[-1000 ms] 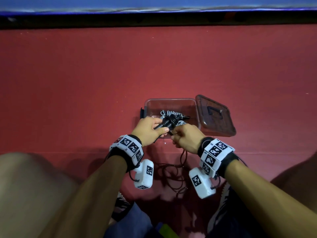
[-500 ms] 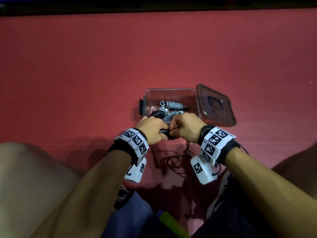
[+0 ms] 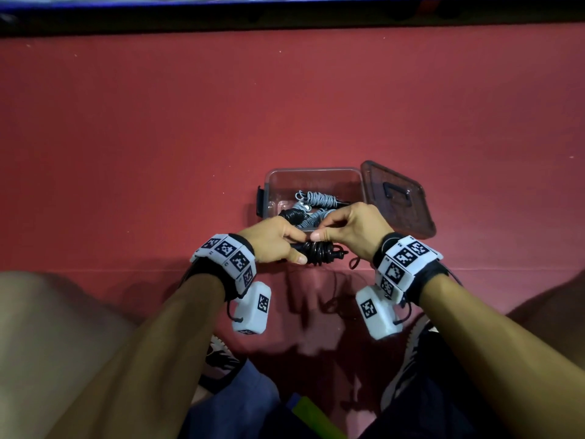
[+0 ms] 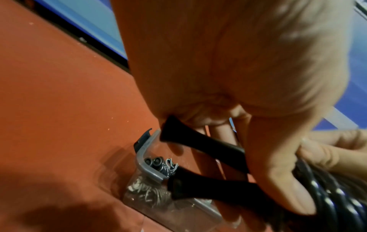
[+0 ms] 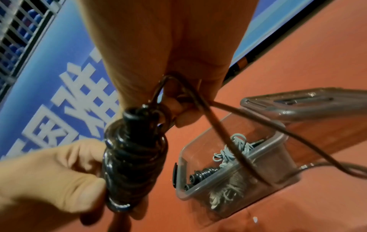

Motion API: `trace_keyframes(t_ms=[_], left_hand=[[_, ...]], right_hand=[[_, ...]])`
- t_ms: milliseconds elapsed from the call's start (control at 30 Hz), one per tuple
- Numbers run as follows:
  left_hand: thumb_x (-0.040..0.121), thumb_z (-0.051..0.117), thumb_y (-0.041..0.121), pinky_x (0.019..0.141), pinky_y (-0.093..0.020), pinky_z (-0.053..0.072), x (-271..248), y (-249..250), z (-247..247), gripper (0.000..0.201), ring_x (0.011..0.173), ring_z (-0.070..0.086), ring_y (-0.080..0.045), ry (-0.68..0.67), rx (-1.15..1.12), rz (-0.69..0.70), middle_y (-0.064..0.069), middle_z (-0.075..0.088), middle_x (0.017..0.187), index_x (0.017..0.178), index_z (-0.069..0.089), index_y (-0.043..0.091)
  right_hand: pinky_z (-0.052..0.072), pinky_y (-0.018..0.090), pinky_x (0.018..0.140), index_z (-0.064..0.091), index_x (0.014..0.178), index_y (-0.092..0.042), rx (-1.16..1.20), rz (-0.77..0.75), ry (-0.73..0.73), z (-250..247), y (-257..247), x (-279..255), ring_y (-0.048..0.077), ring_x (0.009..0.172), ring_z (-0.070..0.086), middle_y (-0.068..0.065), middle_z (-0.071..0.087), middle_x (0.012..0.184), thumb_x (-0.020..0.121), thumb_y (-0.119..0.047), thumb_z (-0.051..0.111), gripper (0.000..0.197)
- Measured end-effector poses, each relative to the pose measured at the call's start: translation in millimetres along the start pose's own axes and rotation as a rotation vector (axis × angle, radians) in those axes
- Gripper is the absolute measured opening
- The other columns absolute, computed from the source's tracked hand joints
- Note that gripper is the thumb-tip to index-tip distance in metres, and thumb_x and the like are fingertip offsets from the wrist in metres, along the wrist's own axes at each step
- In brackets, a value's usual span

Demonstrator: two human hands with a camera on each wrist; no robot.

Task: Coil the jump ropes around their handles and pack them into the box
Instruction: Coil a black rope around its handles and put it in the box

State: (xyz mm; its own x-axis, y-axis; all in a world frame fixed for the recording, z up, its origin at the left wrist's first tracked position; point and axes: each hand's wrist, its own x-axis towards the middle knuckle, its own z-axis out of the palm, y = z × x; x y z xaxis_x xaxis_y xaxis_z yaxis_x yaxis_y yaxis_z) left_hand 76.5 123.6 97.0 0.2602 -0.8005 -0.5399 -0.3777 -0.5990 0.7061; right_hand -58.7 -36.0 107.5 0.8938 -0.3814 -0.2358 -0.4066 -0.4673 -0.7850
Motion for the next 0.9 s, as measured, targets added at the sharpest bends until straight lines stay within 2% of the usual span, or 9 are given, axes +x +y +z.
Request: trace_keyframes(t_ms=[67,100,167,267,467,533,633,800,900], left_hand=[[0.082,0.082,0.011,0.095,-0.025,0.048,0.3,-2.9,0.3,0.023,0.087,0.061,0.013,-0.005,-0.129,-0.002,0.027,0.073,0.086,0.101,0.078,0.023],[0.08,0.083,0.012,0.108,-0.03,0.045,1.1,-4.3,-0.4,0.035,0.104,0.062,0.007,0.005,-0.178,0.002,0.021,0.074,0.103,0.113,0.076,0.021],[0.078,0.084,0.014,0.116,-0.037,0.039,1.1,-4.7,-2.1,0.047,0.118,0.061,-0.005,0.015,-0.231,0.008,0.01,0.073,0.118,0.124,0.073,0.017],[0.084,0.076,-0.001,0.111,-0.033,0.045,-1.8,-4.5,-2.7,0.039,0.118,0.066,-0.016,0.001,-0.357,0.037,-0.001,0.076,0.114,0.12,0.074,0.012],[0.086,0.068,-0.01,0.097,-0.026,0.053,-5.9,1.0,-2.7,0.041,0.103,0.07,-0.016,0.006,-0.53,0.101,-0.013,0.073,0.116,0.125,0.068,0.004],[0.088,0.066,-0.009,0.097,-0.027,0.054,-6.2,2.2,-3.9,0.041,0.102,0.07,-0.018,0.027,-0.606,0.139,-0.017,0.072,0.118,0.127,0.066,0.002],[0.09,0.066,-0.005,0.095,-0.027,0.055,-5.4,4.2,-4.9,0.036,0.101,0.071,-0.02,0.083,-0.646,0.185,-0.016,0.073,0.116,0.125,0.067,0.002],[0.096,0.064,0.005,0.089,-0.026,0.056,0.5,3.1,-0.7,0.025,0.097,0.072,-0.015,0.225,-0.597,0.224,-0.006,0.078,0.105,0.12,0.07,0.007],[0.096,0.065,0.007,0.081,-0.015,0.051,3.5,0.6,3.2,0.019,0.09,0.07,-0.001,0.288,-0.491,0.231,0.008,0.078,0.094,0.113,0.072,0.011]], right_hand=[[0.053,0.022,0.071,0.081,0.079,-0.023,0.128,0.036,0.01,0.9,3.1,1.4,0.004,0.068,0.065,-0.005,0.076,0.075,0.076,-0.037,0.084,0.015],[0.053,0.025,0.073,0.081,0.082,-0.021,0.174,0.042,0.012,0.8,4.2,2.3,0.004,0.068,0.065,-0.004,0.076,0.075,0.079,-0.034,0.082,0.014],[0.053,0.025,0.071,0.081,0.085,-0.015,0.246,0.038,0.007,-0.4,3.0,2.1,0.005,0.066,0.064,0.0,0.076,0.076,0.085,-0.027,0.078,0.012],[0.049,0.012,0.066,0.078,0.093,-0.007,0.358,0.033,-0.001,-3.7,-1.9,-1.5,-0.001,0.065,0.065,0.002,0.074,0.079,0.091,-0.015,0.071,0.011],[0.051,0.014,0.07,0.074,0.1,0.006,0.494,0.039,0.02,-5.3,2.0,0.6,0.002,0.07,0.065,0.002,0.074,0.078,0.095,-0.008,0.064,0.018],[0.049,0.015,0.07,0.073,0.093,0.01,0.445,0.042,0.049,-3.2,5.1,2.4,-0.001,0.064,0.061,0.004,0.071,0.074,0.095,0.002,0.059,0.016],[0.044,0.016,0.062,0.067,0.066,-0.006,0.385,0.079,0.043,-0.6,7.0,1.7,-0.002,0.05,0.052,-0.003,0.064,0.059,0.099,0.0,0.053,0.036],[0.044,0.027,0.066,0.064,0.064,-0.021,0.014,0.082,-0.053,8.6,7.4,1.0,0.01,0.057,0.054,-0.007,0.065,0.061,0.102,-0.02,0.052,0.04],[0.044,0.021,0.065,0.063,0.069,-0.023,-0.121,0.096,-0.152,12.7,2.0,0.0,0.005,0.062,0.061,-0.005,0.071,0.072,0.099,-0.019,0.054,0.031]])
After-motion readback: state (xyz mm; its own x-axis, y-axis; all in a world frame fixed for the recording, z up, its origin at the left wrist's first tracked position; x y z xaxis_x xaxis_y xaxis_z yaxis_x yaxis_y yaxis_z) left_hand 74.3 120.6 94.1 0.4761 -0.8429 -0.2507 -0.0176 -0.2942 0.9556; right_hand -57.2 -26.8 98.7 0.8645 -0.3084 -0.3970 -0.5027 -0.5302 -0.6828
